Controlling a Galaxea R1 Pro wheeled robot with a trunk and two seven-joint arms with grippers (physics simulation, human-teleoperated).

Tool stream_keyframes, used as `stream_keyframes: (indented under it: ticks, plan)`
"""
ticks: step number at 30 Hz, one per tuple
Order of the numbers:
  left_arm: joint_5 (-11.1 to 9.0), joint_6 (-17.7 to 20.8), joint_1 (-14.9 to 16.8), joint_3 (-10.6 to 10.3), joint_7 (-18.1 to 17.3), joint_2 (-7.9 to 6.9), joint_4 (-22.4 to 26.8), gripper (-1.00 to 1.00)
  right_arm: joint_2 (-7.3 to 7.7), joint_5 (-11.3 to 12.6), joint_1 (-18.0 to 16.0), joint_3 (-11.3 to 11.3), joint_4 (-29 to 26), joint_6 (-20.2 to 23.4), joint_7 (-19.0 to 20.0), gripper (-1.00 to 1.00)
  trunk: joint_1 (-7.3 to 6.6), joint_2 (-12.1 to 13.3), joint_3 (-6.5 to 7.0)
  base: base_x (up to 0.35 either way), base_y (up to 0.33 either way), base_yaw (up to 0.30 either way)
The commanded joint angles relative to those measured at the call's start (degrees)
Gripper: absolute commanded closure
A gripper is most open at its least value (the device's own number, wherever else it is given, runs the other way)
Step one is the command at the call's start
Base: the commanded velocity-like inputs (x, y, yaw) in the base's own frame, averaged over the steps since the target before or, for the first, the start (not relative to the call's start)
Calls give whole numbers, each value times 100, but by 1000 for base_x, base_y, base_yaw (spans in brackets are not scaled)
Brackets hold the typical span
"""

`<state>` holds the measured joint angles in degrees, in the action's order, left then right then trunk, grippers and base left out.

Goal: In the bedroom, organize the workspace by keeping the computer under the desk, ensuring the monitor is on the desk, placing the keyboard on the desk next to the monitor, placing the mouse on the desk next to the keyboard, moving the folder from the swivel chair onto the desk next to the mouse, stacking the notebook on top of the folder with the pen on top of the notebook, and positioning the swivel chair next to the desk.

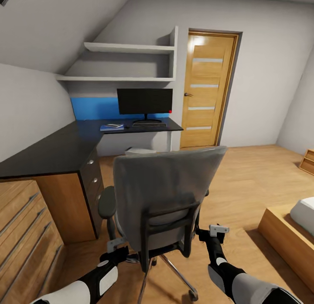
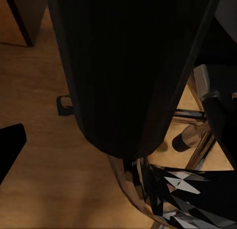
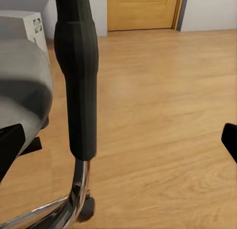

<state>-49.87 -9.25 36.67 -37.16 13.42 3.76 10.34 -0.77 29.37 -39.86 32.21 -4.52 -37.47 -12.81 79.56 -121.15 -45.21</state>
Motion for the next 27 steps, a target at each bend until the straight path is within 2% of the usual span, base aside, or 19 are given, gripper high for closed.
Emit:
stream_keyframes:
  ticks: [1,7,17,27]
  plan:
    - [3,-10,7,-64,11,2,12,-100,-3,-45,-5,109,-4,3,-29,-100,2,-2,-4,324,0,0]
    - [3,-14,7,-57,11,-9,12,-100,-3,-45,-4,110,2,3,-29,-100,2,-2,-4,115,0,0]
    - [-1,-17,7,-55,11,-16,12,-100,-3,-45,-4,110,1,2,-29,-100,2,-2,-4,-280,-29,0]
    - [3,-24,7,-63,3,-2,15,-100,-3,-45,-4,110,-5,-5,-29,-100,2,-2,-4,-45,-24,0]
